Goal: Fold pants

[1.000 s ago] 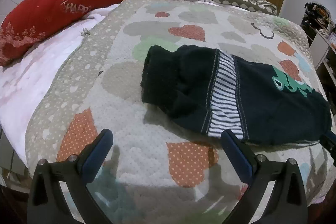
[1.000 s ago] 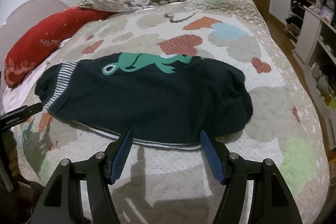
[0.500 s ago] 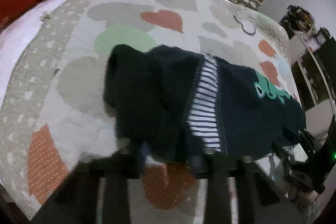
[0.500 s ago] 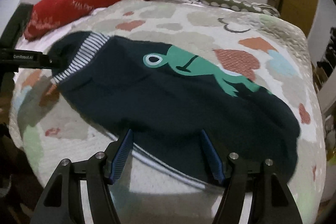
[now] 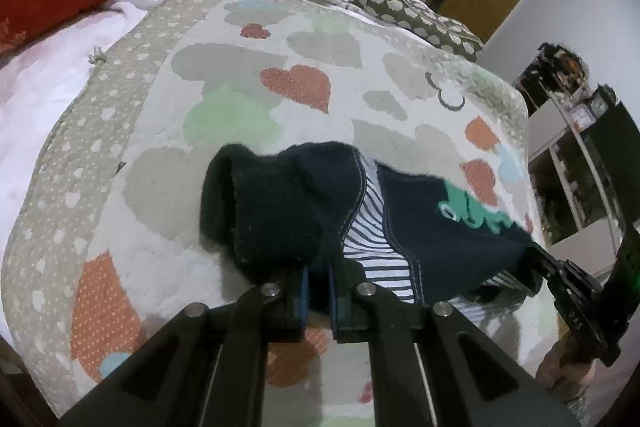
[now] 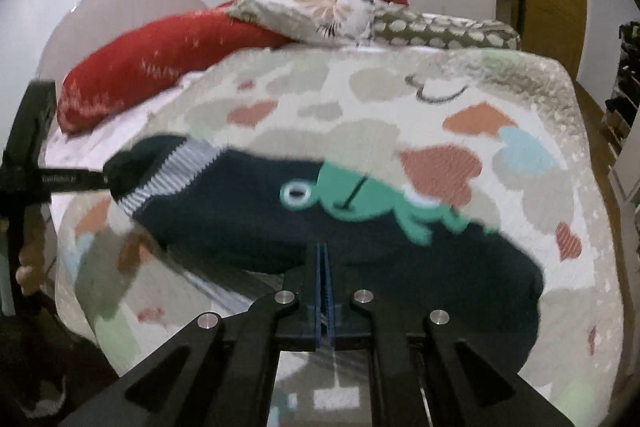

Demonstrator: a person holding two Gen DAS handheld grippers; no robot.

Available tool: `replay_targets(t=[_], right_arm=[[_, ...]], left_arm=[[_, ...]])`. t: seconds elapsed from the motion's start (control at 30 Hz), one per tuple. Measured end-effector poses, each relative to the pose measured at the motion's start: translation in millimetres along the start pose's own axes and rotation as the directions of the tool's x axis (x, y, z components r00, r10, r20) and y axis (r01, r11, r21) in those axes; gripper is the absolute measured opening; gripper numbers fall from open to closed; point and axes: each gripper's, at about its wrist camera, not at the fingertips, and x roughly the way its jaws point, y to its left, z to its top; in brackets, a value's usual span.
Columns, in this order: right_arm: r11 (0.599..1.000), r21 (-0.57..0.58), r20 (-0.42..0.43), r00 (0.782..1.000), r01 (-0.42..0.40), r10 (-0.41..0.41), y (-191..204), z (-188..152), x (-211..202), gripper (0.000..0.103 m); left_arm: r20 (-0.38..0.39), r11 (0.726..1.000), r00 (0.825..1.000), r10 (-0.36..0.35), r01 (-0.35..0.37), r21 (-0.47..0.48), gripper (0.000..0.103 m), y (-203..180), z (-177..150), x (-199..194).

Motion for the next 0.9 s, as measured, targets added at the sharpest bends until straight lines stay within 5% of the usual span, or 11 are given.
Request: replay_targets(t=[0.33,0.47,0.63,0.73,0.8,0.9], right_arm=[[0.992,-0.036,0.031,0.993,0.117,-0.116,-22,94,33,0.002],[0.986,-0.023,-0.01,0.986,0.167,-0.167,-38,129,74,0.002],[0.973,0.034,-0.092,0.97,0.228,-0.224,-62,150,125,0.004],[0.952,0.062,-0.12,0.949,0.3,-0.292,-82,160,139,0.024],[0.941,0.107,-0.086,0.945,0.322,-0.314,-93,165,126,0.053],[0.932,0.163,-0.025,0.946,0.324,-0.324,-103,159,98,0.066]], left_arm=[[0.015,0.995,0.995,0.103,-0.104,0.015,0.007,-30,104,40],[0.024,0.983,0.983,0.181,-0.181,0.037,0.008,-35,140,78],[-0.034,0.986,0.985,0.166,-0.167,-0.023,0.01,-16,155,110],[-0.029,0.995,0.997,0.067,-0.069,-0.067,0.016,-3,153,101],[-0.015,0.996,1.0,0.017,-0.018,-0.083,0.022,3,149,89],[-0.004,0.994,1.0,-0.027,0.026,-0.102,0.034,12,139,68]])
